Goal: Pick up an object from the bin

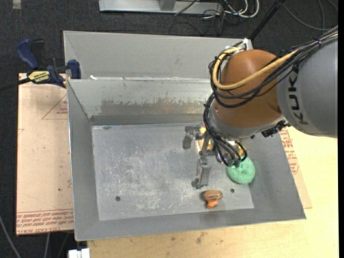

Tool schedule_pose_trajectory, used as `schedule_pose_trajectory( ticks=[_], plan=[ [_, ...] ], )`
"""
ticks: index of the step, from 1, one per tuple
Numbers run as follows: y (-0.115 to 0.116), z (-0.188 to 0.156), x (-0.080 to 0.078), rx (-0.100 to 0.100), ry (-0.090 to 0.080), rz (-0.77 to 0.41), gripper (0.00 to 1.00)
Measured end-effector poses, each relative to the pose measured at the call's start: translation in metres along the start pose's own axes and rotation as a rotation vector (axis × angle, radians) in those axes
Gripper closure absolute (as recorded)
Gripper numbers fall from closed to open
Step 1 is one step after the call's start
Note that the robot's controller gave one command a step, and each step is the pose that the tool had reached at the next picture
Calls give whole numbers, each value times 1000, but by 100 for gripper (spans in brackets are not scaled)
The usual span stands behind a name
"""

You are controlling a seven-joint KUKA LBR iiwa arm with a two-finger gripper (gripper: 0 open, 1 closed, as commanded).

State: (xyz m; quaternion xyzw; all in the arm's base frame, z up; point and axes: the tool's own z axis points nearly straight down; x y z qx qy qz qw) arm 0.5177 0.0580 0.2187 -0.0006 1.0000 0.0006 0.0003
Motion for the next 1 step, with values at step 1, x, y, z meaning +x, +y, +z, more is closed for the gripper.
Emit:
schedule_pose_trajectory(
  ticks=[1],
  plan=[
    [-40,8,-29,-2,-3,22,0]
  ],
)
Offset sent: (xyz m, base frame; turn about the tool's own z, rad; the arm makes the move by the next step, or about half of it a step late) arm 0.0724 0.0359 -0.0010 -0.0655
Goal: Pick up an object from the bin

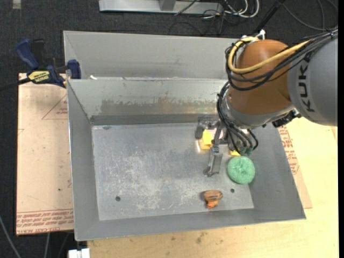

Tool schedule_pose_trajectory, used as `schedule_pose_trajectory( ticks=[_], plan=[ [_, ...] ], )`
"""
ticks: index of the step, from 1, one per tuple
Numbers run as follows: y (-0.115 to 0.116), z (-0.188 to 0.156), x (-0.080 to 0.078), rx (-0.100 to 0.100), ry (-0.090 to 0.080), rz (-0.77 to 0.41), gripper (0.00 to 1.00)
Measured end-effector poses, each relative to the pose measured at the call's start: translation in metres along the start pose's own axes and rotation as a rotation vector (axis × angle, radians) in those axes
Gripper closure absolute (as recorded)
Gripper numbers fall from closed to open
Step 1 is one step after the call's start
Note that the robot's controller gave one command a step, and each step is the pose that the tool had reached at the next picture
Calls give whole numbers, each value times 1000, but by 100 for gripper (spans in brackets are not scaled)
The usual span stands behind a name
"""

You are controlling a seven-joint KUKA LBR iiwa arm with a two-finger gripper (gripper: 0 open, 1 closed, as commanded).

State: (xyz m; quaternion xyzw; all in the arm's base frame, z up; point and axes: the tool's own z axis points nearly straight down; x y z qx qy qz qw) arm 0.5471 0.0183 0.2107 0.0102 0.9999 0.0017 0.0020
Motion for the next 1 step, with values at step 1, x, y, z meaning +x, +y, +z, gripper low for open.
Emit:
schedule_pose_trajectory(
  ticks=[1],
  plan=[
    [7,-2,-22,8,1,-14,0]
  ],
)
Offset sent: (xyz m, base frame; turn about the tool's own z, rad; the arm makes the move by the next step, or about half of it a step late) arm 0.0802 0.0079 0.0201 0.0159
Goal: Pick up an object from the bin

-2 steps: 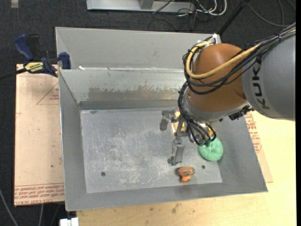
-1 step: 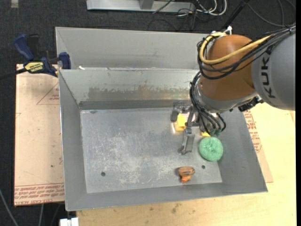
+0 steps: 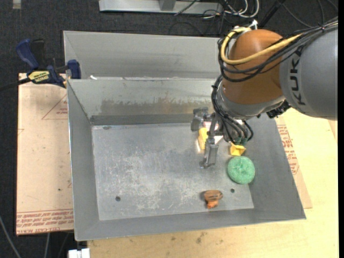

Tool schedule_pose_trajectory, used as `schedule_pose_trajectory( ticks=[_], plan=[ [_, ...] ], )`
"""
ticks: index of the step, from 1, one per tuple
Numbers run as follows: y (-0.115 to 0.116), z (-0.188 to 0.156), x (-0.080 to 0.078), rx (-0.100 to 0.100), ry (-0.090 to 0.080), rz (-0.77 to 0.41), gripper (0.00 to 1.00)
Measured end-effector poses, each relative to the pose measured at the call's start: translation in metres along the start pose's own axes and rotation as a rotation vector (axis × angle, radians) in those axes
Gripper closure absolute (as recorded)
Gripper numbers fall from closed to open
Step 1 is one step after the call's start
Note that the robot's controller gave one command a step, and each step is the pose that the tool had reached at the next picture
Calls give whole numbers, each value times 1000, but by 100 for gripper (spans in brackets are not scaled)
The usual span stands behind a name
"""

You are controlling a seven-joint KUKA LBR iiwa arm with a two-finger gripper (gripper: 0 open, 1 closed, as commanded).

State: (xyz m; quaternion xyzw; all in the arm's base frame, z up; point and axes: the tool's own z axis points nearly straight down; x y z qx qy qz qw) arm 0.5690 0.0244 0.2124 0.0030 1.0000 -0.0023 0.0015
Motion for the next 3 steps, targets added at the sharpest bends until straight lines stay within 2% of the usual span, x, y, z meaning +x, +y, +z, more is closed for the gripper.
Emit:
schedule_pose_trajectory(
  ticks=[1,2,3],
  plan=[
    [2,-18,-59,-6,-1,31,100],
    [2,-18,-59,-6,-1,31,0],
    [2,-18,-59,-6,-1,31,0]
  ],
)
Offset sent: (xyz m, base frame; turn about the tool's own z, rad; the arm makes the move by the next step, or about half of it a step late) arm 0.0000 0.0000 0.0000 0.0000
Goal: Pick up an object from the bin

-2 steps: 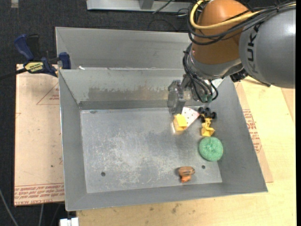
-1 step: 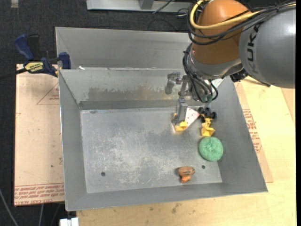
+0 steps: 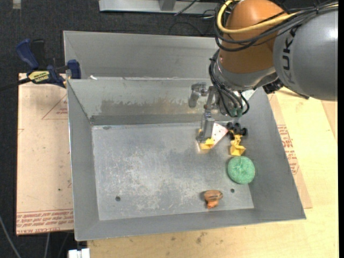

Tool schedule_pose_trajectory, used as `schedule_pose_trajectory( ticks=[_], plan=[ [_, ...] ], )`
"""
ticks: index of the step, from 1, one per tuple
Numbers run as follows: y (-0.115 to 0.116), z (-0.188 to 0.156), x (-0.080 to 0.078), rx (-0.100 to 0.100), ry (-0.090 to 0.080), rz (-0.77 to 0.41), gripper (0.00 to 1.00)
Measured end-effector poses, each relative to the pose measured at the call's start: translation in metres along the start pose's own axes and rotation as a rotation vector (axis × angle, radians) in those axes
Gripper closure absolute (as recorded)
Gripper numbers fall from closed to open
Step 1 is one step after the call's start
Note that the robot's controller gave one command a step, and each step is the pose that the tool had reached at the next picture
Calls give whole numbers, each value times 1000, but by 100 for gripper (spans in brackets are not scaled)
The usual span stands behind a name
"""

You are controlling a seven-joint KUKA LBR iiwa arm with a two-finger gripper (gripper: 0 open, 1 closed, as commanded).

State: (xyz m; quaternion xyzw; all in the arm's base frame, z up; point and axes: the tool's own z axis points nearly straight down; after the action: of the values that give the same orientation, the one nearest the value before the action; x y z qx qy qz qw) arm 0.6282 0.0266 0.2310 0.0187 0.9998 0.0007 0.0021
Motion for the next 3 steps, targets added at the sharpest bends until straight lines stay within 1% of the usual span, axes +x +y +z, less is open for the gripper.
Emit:
schedule_pose_trajectory(
  ticks=[1,2,3],
  plan=[
    [-22,24,9,-1,-2,30,0],
    [-48,68,11,1,1,50,0],
    [-53,76,12,1,3,56,0]
  ],
)
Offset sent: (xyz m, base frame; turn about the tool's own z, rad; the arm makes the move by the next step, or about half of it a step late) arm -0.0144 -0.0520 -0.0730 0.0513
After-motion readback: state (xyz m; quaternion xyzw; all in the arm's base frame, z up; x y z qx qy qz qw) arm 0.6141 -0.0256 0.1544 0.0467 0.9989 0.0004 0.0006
